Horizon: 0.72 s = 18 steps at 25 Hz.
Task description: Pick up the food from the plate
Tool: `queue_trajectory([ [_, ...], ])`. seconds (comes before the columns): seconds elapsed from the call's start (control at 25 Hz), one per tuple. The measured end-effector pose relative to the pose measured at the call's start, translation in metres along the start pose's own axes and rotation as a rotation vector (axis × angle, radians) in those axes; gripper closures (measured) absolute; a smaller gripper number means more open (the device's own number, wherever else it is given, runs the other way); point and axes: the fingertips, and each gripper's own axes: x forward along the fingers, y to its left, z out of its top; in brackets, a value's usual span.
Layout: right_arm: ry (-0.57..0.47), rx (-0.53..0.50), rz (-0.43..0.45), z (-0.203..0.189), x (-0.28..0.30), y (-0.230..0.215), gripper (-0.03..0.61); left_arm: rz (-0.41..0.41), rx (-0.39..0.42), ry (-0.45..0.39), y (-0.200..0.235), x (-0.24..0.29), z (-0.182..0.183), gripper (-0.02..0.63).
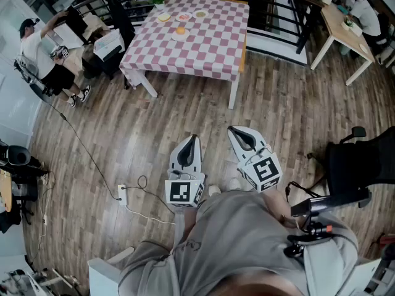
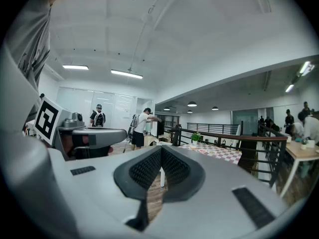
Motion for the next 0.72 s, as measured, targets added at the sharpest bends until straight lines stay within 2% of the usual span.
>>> queue_trajectory([
  [0.16,0.043,0.037,0.018,-0.006,-0.020,0.023,0.565,-0.022,-0.023,0.036,-0.018,-0.027,-0.002,0.609],
  [0.32,0.051,0.052,0.026,-0.009,-0.026,0.029,0.565,-0.029,-0.025,0.027,-0.024,-0.031,0.002,0.609],
  [0.56,0.061,0.048,0.045,-0.010,-0.023,0.041,0.565,-0.018,-0.033,0.031,-0.020,-0.040,0.000,0.609],
  [0.72,0.043,0.107,0.036,-0.009,-0.018,0.043,0.565,-0.016,-0.039,0.030,-0.014,-0.045,0.000,0.609],
])
